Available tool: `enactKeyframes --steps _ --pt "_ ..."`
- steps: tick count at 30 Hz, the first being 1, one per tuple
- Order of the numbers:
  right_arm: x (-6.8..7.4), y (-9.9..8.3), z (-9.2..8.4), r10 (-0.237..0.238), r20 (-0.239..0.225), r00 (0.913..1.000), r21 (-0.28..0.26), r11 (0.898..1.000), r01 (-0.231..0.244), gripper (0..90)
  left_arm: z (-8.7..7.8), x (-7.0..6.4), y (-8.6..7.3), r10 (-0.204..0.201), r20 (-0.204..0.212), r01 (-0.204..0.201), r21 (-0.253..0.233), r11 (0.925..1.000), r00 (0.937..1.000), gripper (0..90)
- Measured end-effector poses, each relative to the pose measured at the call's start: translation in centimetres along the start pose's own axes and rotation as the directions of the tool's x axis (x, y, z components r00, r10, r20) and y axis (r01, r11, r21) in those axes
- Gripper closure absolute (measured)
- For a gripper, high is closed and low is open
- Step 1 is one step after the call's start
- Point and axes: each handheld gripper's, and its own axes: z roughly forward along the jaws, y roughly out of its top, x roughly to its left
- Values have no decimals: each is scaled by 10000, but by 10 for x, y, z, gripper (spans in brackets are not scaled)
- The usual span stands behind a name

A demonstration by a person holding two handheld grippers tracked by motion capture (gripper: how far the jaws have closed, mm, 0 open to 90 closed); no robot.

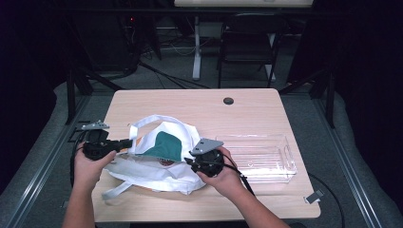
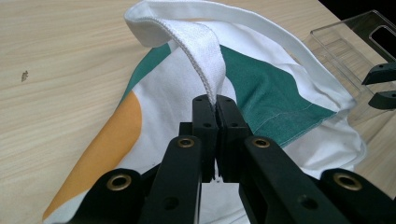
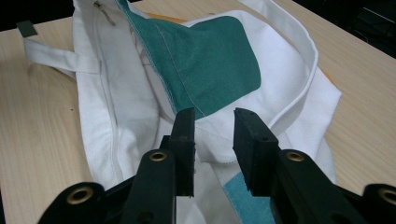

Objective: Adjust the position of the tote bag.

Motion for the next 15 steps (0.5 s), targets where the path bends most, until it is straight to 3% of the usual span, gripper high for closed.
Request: enactKeyframes --steps 15 --pt "6 3 15 -549 42 9985 406 9977 547 588 1 -1 2 27 -60 -28 -76 10000 10000 884"
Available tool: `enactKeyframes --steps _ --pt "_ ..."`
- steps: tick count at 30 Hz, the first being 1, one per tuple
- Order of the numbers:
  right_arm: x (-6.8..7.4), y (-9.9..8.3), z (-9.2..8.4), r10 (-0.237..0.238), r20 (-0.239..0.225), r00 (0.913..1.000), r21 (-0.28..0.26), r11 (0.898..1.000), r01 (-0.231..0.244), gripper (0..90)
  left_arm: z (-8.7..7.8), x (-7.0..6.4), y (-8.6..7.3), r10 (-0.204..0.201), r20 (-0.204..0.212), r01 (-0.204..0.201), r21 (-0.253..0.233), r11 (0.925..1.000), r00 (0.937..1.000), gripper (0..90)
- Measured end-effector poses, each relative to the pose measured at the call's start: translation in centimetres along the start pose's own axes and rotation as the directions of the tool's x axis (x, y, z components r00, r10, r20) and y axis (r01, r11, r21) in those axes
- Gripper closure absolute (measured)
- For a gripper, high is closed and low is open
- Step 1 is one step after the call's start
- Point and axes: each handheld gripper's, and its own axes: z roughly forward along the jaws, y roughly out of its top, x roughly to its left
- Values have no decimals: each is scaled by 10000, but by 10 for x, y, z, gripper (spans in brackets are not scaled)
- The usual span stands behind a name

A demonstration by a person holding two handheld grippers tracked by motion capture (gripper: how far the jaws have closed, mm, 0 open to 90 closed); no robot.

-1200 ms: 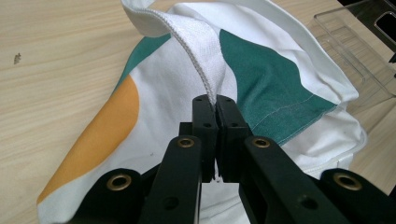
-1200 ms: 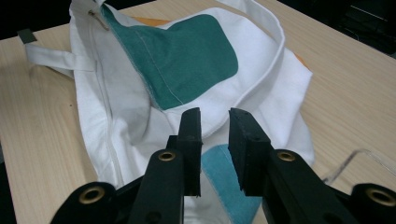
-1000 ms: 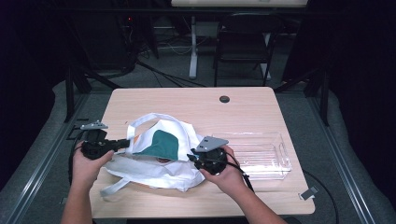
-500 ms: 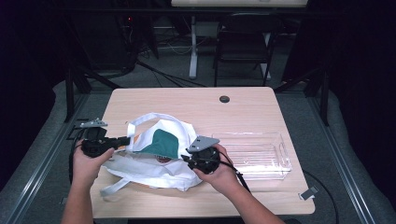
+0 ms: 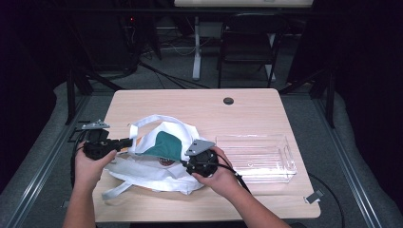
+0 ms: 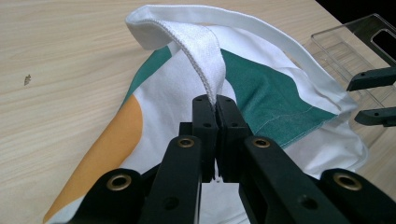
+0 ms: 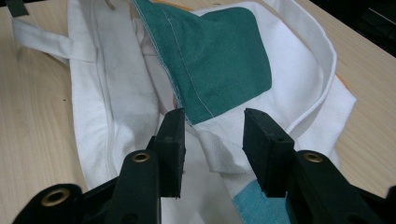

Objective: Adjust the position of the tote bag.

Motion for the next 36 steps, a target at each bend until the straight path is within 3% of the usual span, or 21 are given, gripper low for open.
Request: enactKeyframes --steps 8,20,36 --pt "3 1 8 -481 134 9988 329 9983 477 533 1 0 0 14 9 -14 -21 10000 10000 884" --pt "6 -1 15 -846 332 9959 609 9947 825 508 0 2 0 -59 33 59 -60 10000 10000 884" --pt "3 -6 16 -920 528 9944 736 9934 880 629 -1 3 -1 -97 55 97 -95 9999 9999 884"
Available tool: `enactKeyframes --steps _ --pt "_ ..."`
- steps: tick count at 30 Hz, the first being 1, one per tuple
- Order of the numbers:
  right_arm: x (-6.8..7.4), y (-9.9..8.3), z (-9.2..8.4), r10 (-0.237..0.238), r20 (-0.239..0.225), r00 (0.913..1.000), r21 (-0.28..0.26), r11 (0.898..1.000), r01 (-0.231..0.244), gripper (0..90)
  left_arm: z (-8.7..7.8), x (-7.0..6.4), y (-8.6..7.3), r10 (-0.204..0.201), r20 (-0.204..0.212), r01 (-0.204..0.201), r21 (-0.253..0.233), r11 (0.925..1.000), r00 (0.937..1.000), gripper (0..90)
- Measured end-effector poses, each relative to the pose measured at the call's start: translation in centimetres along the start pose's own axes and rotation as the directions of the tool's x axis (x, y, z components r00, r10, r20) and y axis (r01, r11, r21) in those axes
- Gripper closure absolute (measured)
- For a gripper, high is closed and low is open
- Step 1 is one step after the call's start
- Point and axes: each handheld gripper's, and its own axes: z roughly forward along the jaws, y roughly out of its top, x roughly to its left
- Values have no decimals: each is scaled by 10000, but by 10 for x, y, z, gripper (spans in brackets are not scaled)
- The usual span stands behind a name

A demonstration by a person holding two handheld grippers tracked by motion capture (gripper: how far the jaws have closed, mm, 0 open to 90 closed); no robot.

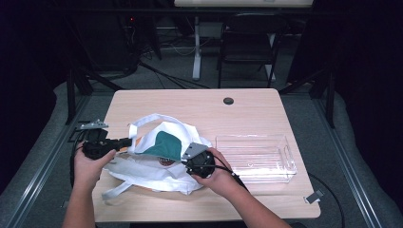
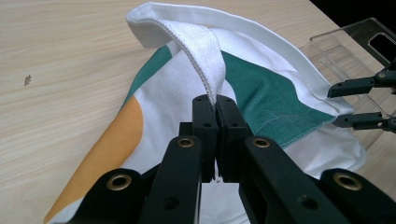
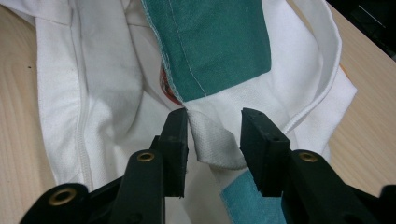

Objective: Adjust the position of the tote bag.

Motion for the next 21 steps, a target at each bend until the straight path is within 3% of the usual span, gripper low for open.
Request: enactKeyframes --steps 12,21 --pt "-3 3 -4 189 -60 9998 113 9998 -188 774 2 -1 -1 61 -53 -61 48 10000 10000 882" --pt "-9 10 -8 534 22 9986 -134 9985 -534 815 2 1 -2 24 -86 -24 98 9999 10000 881"
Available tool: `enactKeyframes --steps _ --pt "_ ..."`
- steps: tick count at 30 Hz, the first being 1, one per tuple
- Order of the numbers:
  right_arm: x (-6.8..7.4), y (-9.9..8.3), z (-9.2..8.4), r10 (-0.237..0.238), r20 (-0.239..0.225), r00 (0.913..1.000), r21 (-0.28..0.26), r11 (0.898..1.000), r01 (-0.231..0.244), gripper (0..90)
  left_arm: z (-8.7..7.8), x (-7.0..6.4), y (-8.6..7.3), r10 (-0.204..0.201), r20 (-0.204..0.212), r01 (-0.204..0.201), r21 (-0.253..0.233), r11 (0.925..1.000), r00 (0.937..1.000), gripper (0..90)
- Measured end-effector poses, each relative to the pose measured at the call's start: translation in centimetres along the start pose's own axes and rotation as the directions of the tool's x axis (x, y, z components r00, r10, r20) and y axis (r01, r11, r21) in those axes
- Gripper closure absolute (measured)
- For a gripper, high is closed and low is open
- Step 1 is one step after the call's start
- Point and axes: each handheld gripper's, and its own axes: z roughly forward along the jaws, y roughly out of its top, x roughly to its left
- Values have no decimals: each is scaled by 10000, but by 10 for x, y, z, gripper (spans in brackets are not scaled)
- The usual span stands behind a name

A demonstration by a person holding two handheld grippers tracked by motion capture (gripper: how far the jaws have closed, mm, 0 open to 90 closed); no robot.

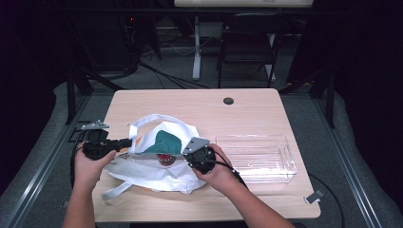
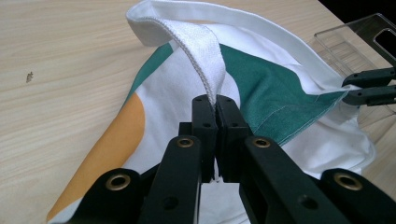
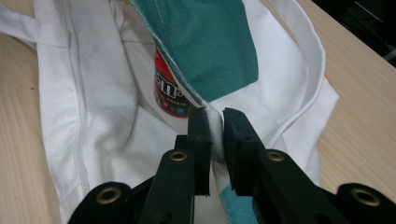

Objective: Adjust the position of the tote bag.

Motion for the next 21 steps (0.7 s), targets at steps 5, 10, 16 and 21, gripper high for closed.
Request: enactKeyframes --steps 5,10,16,21 --pt "-5 6 -3 228 -63 9997 -54 9997 -228 823 3 -2 0 94 -116 -91 214 9997 9999 870" --pt "-9 10 -5 445 -190 9988 -163 9989 -448 824 4 -3 0 186 -219 -179 339 9993 9996 842" --pt "-13 15 -7 677 -398 9969 -142 9976 -683 825 4 -1 -2 88 -303 -81 251 9997 9995 759" --pt "-16 20 -9 724 -457 9963 -105 9973 -729 825 0 0 -2 -11 -211 12 50 10000 9998 690"
